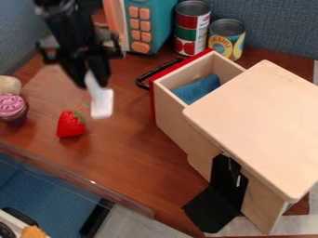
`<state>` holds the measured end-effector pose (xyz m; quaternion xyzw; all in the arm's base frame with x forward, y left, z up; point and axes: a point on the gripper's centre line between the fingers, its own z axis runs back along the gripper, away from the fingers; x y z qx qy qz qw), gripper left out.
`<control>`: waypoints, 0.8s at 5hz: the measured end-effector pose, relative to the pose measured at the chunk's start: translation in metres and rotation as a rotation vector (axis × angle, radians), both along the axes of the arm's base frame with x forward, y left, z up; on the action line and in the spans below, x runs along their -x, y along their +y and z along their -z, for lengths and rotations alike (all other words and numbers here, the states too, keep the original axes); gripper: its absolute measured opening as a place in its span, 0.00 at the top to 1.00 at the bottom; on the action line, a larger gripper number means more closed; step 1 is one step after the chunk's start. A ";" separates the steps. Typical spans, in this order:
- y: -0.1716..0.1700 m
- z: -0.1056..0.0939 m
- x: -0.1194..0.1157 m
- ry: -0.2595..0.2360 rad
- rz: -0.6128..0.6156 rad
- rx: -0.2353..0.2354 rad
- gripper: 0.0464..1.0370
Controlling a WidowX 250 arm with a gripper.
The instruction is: Move the white thing and put it in the drawer
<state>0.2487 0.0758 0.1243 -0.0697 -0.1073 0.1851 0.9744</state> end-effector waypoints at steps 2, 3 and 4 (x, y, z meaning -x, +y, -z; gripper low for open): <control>-0.049 -0.042 -0.028 -0.015 0.046 0.030 0.69; -0.070 -0.038 -0.043 0.016 0.061 0.018 0.69; -0.093 -0.034 -0.058 0.030 0.073 0.002 0.69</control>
